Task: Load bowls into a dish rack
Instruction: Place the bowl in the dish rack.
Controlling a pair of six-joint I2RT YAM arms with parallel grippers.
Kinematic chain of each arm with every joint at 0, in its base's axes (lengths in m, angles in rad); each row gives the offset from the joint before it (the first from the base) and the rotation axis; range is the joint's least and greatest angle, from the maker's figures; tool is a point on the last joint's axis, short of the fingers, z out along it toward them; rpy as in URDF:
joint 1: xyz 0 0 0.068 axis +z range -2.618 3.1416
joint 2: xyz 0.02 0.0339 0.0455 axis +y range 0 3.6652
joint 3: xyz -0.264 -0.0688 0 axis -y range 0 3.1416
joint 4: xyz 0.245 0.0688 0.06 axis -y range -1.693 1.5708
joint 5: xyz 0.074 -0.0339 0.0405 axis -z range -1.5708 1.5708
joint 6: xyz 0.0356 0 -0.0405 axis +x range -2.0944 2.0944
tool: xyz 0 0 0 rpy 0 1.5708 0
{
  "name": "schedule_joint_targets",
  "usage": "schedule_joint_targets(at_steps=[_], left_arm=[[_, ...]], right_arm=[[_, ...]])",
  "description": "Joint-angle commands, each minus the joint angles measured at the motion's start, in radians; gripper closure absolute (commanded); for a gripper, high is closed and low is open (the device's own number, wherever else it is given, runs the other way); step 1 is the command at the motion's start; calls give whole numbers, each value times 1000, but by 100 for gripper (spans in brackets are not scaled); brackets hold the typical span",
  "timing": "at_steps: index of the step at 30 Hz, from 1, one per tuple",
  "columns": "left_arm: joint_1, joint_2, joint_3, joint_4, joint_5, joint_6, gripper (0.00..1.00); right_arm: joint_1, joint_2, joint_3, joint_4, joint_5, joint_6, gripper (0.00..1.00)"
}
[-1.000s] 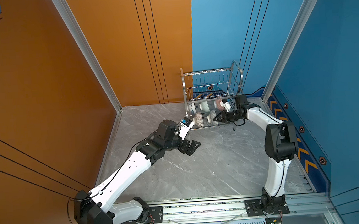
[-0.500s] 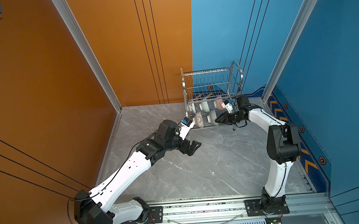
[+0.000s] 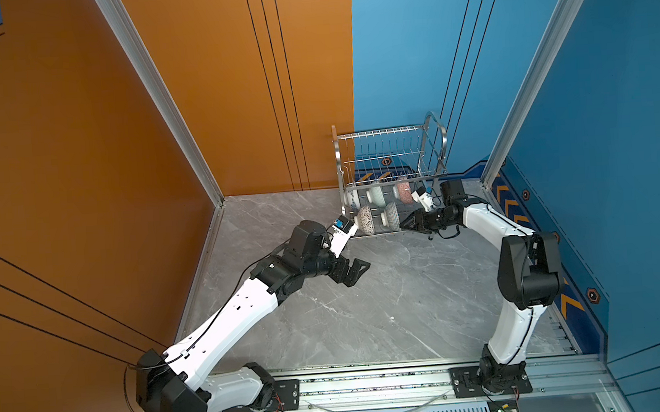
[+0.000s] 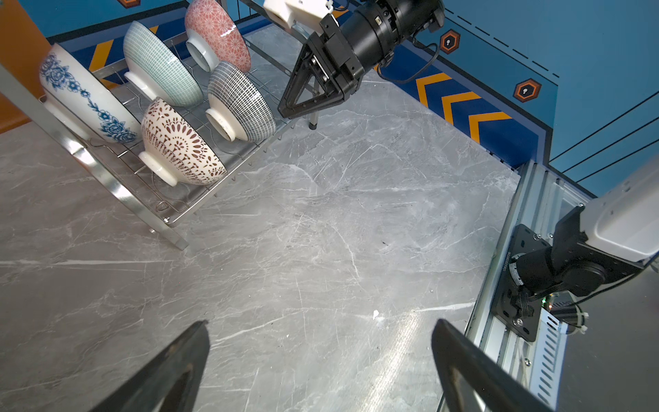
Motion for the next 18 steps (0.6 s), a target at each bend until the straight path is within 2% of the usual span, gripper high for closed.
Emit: schedule_joint_targets(at_steps=[1, 14, 18], left_arm=[[-14, 8, -18, 8, -14, 14, 2], [-17, 2, -23, 8, -46, 16, 2], [-17, -2, -22, 8, -45, 17, 2]], right_arm=[[-9, -52, -25, 29, 18, 1, 66], [-21, -164, -110, 40, 30, 1, 67], [-41, -240, -158, 66, 90, 11, 68]])
